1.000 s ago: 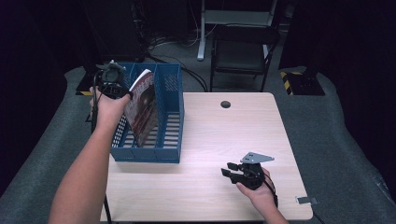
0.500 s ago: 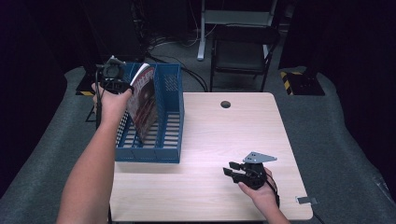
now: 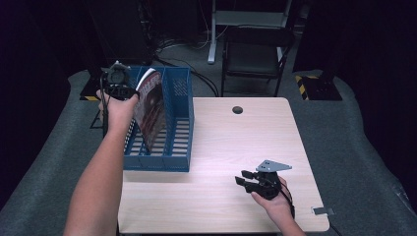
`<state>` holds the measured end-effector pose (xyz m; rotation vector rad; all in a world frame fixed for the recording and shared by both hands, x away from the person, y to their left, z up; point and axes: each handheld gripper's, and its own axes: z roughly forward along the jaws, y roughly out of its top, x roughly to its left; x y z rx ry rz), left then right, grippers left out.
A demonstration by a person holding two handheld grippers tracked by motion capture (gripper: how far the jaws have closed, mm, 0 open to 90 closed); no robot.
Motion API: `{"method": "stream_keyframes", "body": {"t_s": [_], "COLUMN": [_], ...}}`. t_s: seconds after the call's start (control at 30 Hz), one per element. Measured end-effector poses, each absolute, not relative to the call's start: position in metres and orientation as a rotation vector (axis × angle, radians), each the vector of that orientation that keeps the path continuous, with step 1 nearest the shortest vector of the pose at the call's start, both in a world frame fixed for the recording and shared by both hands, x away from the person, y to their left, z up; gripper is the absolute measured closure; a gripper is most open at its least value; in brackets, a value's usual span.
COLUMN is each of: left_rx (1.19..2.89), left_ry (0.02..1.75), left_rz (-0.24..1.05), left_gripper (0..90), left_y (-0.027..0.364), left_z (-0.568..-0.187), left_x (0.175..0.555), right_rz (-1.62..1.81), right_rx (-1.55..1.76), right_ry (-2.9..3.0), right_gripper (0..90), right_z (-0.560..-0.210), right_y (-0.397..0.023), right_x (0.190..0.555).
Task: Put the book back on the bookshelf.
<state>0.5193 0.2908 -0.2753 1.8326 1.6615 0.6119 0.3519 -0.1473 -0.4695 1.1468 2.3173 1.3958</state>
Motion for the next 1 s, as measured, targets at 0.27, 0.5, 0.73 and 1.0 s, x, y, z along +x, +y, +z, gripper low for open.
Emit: {"method": "stream_keyframes", "body": {"t_s": [0.27, 0.5, 0.73, 1.0], "left_rx": [1.871, 1.872, 1.841, 1.872], "left_ry": [1.652, 1.656, 1.642, 1.627], "left_rz": [0.639, 0.597, 0.564, 0.555], "left_gripper": [65.3, 52.6, 44.6, 42.3], "left_y": [0.286, 0.284, 0.284, 0.284], "left_z": [-0.285, -0.291, -0.289, -0.288], "left_x": [0.518, 0.517, 0.514, 0.509], "right_rz": [1.401, 1.395, 1.394, 1.398], "right_rx": [1.139, 1.134, 1.138, 1.144], "right_ry": [2.308, 2.317, 2.314, 2.312], "right_gripper": [59.6, 59.5, 59.4, 59.0], "right_z": [-0.469, -0.470, -0.470, -0.470], "right_y": [-0.147, -0.145, -0.146, -0.147], "right_x": [0.352, 0.352, 0.352, 0.352]}}
